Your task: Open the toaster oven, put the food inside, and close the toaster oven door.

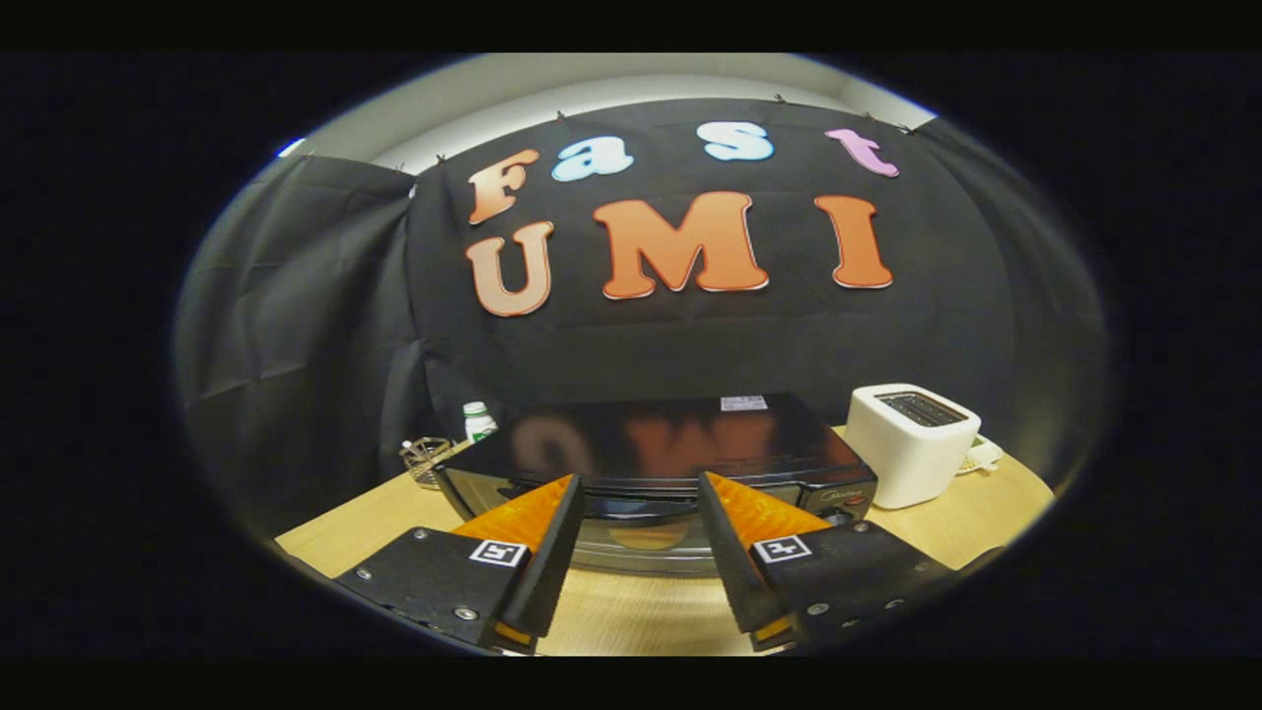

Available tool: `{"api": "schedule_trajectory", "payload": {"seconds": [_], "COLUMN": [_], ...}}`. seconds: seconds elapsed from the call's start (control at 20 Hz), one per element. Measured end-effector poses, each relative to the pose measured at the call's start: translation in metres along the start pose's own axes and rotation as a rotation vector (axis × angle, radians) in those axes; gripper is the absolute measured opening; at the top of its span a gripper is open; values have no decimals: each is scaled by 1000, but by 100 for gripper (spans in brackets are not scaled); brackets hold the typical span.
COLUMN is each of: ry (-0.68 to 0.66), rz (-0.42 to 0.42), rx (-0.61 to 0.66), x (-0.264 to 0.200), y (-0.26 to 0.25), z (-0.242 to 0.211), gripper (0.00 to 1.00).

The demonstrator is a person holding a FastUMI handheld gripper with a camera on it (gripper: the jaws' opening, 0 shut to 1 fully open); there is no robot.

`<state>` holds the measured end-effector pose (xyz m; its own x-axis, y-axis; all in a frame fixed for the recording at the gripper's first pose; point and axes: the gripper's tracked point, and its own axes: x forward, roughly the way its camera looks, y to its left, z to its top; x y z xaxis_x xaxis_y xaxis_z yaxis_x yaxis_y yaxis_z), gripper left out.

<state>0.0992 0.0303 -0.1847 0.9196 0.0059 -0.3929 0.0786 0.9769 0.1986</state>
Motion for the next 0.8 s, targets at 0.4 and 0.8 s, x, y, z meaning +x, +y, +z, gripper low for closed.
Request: {"api": "schedule_trajectory", "payload": {"seconds": [0.4, 0.8], "ry": [-193, -276], "rz": [23, 2], "rx": [-53, -88], "x": [-97, -166], "y": [2, -2], "z": [47, 49], "gripper": [75, 80]}}
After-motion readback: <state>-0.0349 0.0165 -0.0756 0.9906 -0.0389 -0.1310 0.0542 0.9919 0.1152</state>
